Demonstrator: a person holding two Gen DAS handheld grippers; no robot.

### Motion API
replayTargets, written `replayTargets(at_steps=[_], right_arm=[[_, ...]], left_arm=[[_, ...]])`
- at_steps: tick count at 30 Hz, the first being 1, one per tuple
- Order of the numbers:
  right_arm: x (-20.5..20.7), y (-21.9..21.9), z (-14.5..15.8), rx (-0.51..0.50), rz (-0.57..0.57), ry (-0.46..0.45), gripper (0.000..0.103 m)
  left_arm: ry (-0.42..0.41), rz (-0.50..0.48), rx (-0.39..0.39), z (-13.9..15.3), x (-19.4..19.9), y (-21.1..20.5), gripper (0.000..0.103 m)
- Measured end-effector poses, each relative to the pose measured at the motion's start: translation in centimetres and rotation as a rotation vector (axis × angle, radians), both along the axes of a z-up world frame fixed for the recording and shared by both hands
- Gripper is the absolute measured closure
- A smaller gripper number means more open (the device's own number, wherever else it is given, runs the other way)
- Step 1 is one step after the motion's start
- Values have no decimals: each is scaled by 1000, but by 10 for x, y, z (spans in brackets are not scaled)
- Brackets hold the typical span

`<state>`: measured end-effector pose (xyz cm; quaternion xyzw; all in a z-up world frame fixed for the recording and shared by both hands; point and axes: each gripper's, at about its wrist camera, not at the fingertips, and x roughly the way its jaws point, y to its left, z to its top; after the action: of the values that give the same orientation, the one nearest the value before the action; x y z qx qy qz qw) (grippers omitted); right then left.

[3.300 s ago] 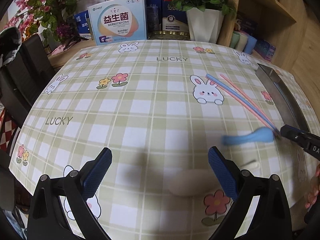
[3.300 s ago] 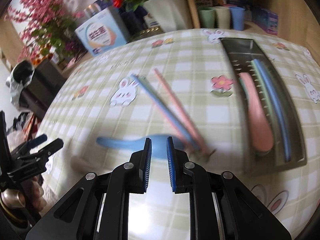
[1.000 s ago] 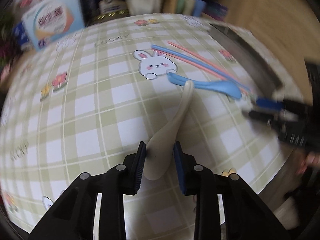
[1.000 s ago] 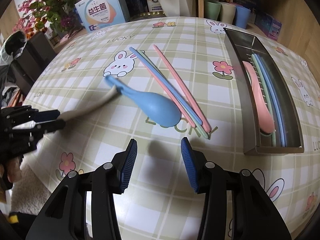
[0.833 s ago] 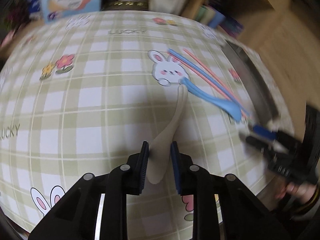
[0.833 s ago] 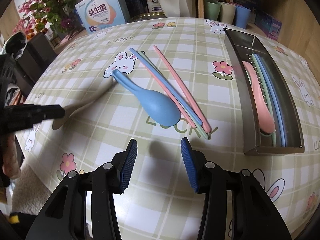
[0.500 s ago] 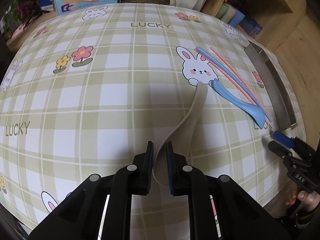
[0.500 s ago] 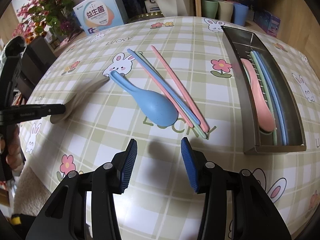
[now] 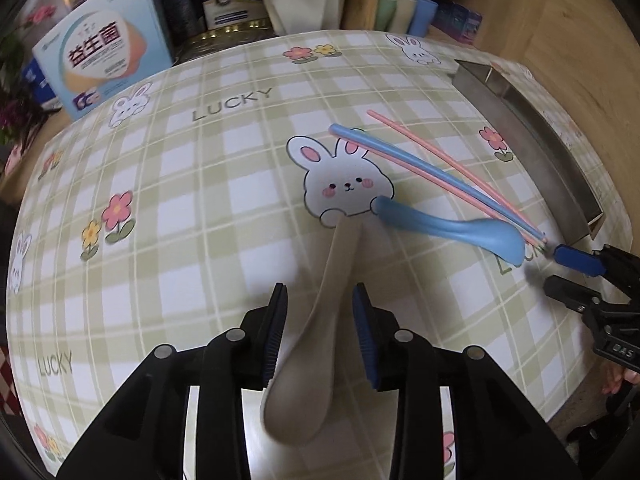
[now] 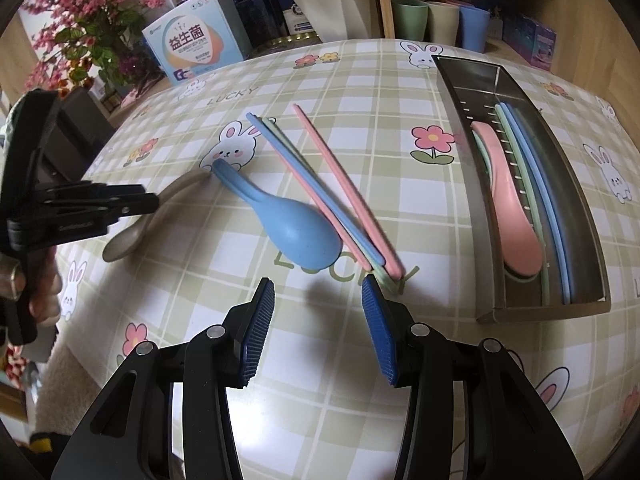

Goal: Organize utensils
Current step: 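Lift the white spoon with the left tool off the table, then grasp the blue chopstick with the right tool while the left tool holds the white spoon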

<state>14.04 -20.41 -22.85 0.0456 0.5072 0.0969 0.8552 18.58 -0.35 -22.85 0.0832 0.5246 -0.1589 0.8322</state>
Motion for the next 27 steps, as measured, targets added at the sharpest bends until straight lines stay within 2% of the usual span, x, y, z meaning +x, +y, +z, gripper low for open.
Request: replayTargets(at_steps=[7,8,9,10,12,21,24,27], right_arm=[[5,-12,2,20,-11,1,58],[7,-13,2,20,-10,2,58],[8,-14,3,18,-8,1,58],[9,-14,3,17,-5,0,59],[12,-13,4,16,9,-4,59],[29,1,3,-13,72,2,64],[33,1,1,-6,83,17,67],[41,-1,0,2,86,29,76]], left_arm=[[1,-15,-1,-12,6,-12,71],[-2,-8,-7,-13,6,-13,73],[-4,1,-15,-14,6,-12,83],[-3,11,-25,-15,6,-11,84],[-2,52,-60,-16,5,-4,90],[-12,254,-191,-17,-13,27,90],[-14,300,-234,-18,-20,36,90],[-23,313,-258,-19,-24,39,90]])
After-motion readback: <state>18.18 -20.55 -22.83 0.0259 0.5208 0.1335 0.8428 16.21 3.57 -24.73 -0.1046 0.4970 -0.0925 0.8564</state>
